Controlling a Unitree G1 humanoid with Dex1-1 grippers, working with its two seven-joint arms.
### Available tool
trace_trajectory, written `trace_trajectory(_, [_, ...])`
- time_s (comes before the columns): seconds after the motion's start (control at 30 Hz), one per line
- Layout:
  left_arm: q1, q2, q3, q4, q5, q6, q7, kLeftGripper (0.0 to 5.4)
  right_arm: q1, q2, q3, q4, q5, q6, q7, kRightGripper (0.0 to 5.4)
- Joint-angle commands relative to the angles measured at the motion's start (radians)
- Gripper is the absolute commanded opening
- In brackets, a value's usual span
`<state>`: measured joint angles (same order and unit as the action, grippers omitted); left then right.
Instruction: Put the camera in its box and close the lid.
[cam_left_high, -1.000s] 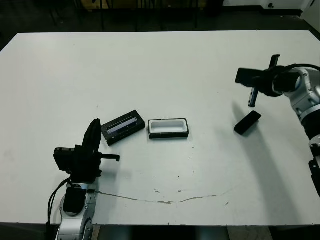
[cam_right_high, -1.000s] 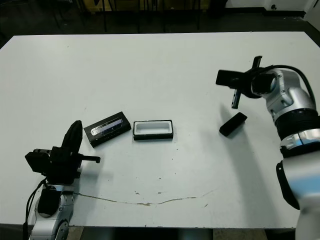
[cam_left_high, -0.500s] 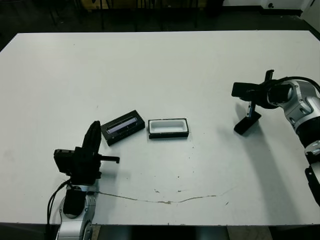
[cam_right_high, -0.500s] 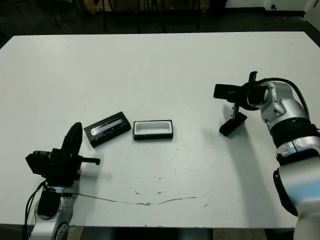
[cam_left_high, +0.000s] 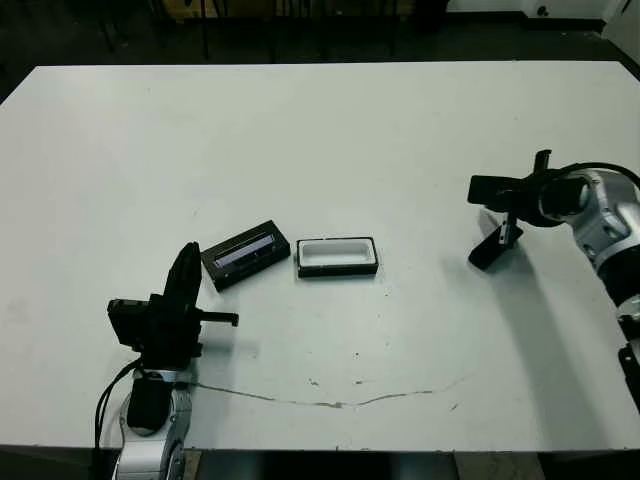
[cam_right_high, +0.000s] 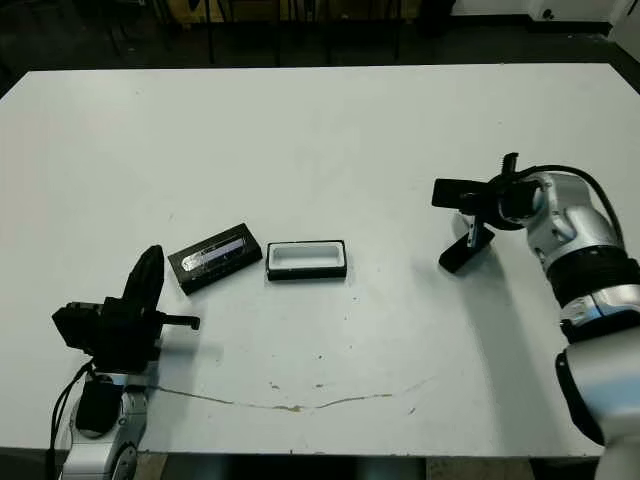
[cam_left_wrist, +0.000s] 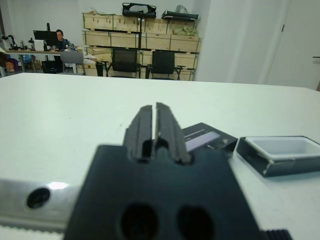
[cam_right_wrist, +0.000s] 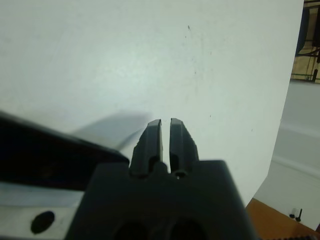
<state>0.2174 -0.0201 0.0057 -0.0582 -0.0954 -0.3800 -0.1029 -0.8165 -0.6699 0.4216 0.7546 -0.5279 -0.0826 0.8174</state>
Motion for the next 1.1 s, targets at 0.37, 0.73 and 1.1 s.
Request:
trace_trajectory(0.37, [0.006,0.008,0.009,0.006,-0.002,0.011,0.002,0.02,0.142,-0.094,-0.044,-0.138,0.056,0.020,0.094,0.00])
trace_trajectory(0.73, [0.007,0.006,0.006,0.008,0.007,0.006,0.008,0.02,0.266,-0.119,-0.106,-0.275,0.143,0.080,0.147,0.00])
trace_trajectory(1.1, [0.012,0.005,0.006,0.005,-0.002,0.007,0.005,0.02,0.396,-0.182,-0.155,-0.419,0.230,0.090,0.197,0.00])
